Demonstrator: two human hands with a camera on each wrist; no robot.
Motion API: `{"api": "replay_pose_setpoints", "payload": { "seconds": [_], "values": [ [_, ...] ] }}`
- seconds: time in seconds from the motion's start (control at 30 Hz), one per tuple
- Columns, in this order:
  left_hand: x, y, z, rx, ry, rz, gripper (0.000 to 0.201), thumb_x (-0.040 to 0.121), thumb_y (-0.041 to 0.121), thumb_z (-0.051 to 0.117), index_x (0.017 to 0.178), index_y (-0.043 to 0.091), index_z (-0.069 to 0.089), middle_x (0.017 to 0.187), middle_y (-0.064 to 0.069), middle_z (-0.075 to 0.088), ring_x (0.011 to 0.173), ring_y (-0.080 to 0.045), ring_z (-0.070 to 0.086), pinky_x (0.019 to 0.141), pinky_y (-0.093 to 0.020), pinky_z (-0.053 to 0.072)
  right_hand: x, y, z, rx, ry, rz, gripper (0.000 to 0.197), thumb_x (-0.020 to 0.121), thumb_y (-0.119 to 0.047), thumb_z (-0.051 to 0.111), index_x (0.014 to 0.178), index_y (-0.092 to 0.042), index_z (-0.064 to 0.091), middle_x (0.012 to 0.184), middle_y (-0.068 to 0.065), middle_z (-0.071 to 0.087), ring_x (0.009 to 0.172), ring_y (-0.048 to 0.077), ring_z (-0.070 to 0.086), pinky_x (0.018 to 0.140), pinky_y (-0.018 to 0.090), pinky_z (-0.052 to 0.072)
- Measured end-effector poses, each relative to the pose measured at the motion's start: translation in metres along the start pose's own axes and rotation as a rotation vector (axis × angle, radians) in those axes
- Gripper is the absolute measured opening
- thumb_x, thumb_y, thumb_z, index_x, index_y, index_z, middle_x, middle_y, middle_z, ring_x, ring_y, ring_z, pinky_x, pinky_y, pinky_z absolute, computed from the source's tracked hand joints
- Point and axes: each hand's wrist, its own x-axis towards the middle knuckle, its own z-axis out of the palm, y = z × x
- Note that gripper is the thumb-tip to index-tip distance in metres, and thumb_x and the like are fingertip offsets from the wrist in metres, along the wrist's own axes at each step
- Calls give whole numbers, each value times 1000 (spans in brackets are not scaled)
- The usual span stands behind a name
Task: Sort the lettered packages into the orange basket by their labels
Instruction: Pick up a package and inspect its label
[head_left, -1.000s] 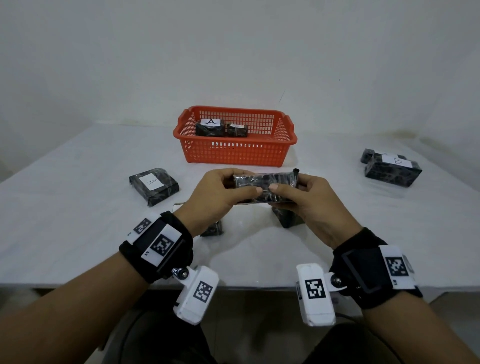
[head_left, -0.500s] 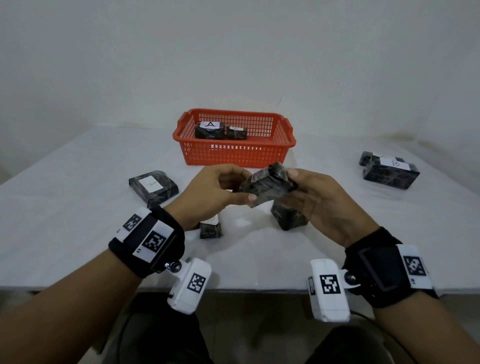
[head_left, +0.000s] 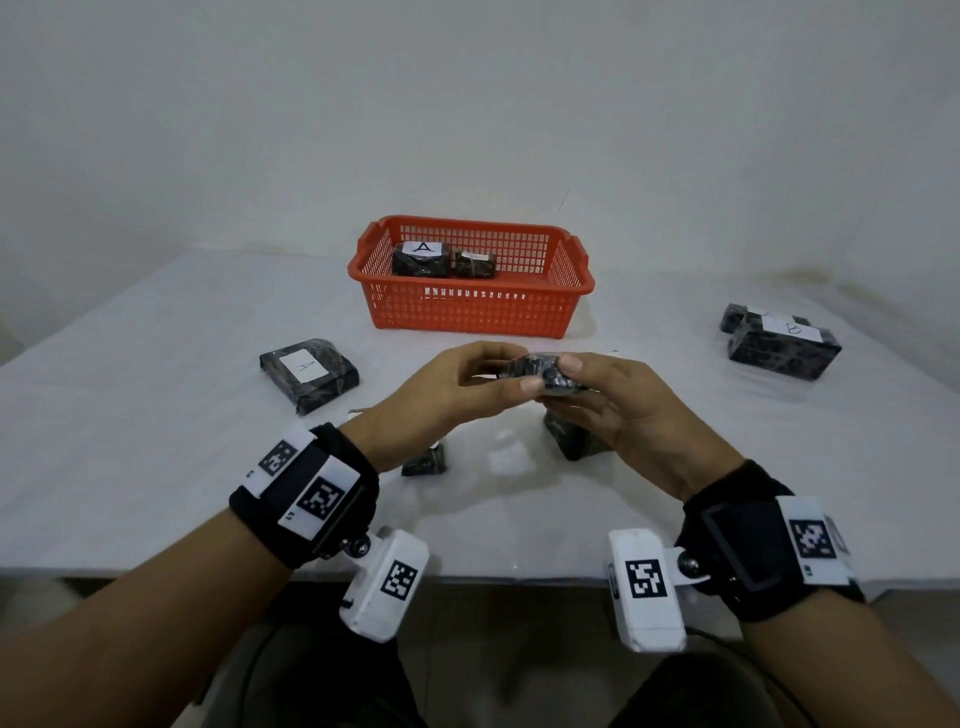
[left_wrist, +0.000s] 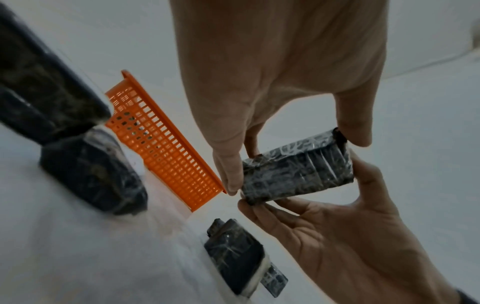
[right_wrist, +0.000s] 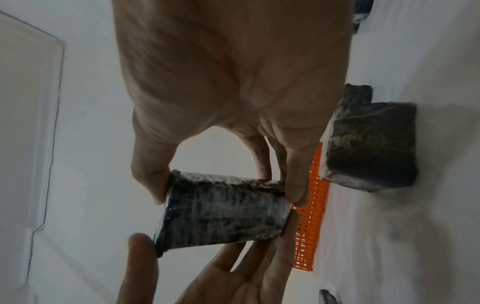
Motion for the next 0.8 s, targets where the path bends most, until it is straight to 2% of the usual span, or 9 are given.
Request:
{"api": "replay_pose_setpoints", "payload": {
  "seconds": [0.13,0.2,0.27,0.33,0.4,0.47,0.6,0.7,0.8],
  "values": [
    [1,-3,2,-54,11,-30,75,69,53,75,132,14,62,133,-10,68,126,-22,65,112,-42,50,2,5,1,-30,20,14,56,84,-45,81,124,-6,73,124,11,75,122,22,69,115,40,48],
    [4,-6,3,-37,85,-23,70,62,51,73,122,18,65,125,-10,71,121,-25,68,106,-39,55,4,9,1,-25,27,31,66,72,-48,82,124,-9,72,126,15,72,123,26,68,114,42,49],
    [6,-8,4,-87,118,-25,65,60,47,71,117,17,67,120,-13,71,117,-28,68,99,-32,57,5,10,2,-7,6,36,68,69,-46,82,125,-10,71,131,17,69,123,26,67,116,43,46],
    [5,-10,3,-119,93,-23,68,66,45,74,124,12,66,126,-19,69,119,-30,67,102,-35,56,5,12,0,7,16,33,70,70,-45,82,128,-8,69,132,19,68,128,32,65,117,47,45],
    [1,-9,1,-139,42,-36,74,69,46,77,132,12,61,133,-17,67,122,-25,67,108,-37,53,5,13,-2,-14,48,18,72,67,-46,83,129,-12,69,128,17,71,128,38,62,117,53,44],
    [-1,-8,-1,-138,15,-46,76,69,48,77,134,13,60,133,-12,67,121,-21,69,107,-35,53,4,14,-3,-44,57,16,74,63,-48,85,128,-16,68,123,8,75,124,33,66,116,55,44],
    [-2,-4,2,-55,73,2,70,68,50,78,129,17,64,128,-13,71,114,-21,73,109,-42,53,3,11,0,-55,37,24,82,59,-46,86,132,-14,64,115,-1,79,119,21,71,117,50,44],
    [-3,-1,4,-54,42,-4,72,70,52,78,130,17,63,129,-11,71,117,-22,71,112,-45,50,2,10,2,-58,62,9,81,60,-48,85,131,-15,64,115,1,79,118,23,71,116,52,45],
    [-4,1,5,-20,45,-7,76,67,51,79,132,16,62,127,-7,72,116,-17,72,110,-40,52,1,11,-1,-53,49,23,82,61,-49,86,133,-17,64,121,3,77,122,24,69,117,51,45]
  ]
}}
